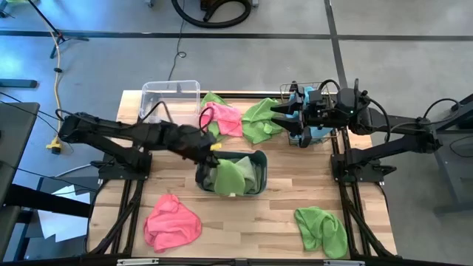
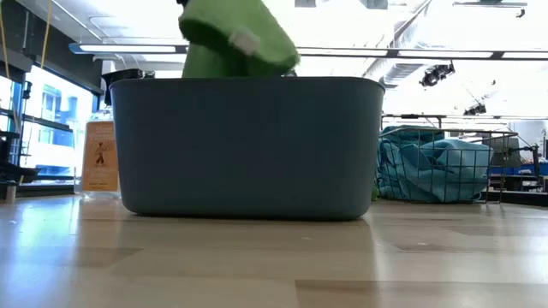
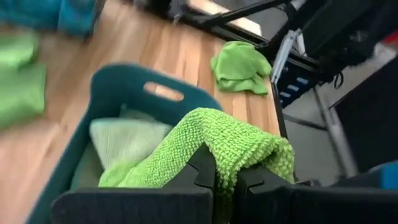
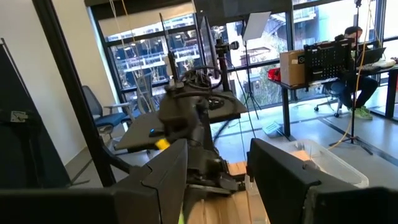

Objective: Sort microfiber towel by color & place in baskets
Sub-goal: Put the green microfiber cloth into the transparent bin

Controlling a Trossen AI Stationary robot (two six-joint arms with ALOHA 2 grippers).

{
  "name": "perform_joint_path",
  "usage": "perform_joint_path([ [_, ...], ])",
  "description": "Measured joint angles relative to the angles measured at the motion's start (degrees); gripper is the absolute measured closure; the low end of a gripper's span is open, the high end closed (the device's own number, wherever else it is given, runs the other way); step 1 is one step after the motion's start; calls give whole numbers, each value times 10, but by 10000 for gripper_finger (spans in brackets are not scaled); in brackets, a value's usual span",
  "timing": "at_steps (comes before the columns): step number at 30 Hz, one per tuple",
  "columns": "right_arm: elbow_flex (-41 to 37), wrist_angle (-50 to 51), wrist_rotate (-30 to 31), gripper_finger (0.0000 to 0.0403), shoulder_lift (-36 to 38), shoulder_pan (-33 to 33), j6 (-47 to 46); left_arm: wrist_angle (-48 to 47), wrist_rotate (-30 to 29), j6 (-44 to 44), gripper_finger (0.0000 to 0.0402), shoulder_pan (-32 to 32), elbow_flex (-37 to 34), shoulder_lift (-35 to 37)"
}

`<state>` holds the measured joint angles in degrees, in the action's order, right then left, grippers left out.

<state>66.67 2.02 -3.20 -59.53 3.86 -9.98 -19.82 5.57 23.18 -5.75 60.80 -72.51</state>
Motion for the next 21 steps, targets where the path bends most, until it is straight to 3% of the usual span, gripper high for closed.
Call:
perform_joint_path([
  [8,0,24,0,229,0,0,0,-63,63,82,401,73,47,-82],
  [15,0,30,0,229,0,0,-3,-247,36,31,401,63,167,-213],
  [21,0,30,0,229,0,0,-4,-265,1,44,401,38,192,-286],
])
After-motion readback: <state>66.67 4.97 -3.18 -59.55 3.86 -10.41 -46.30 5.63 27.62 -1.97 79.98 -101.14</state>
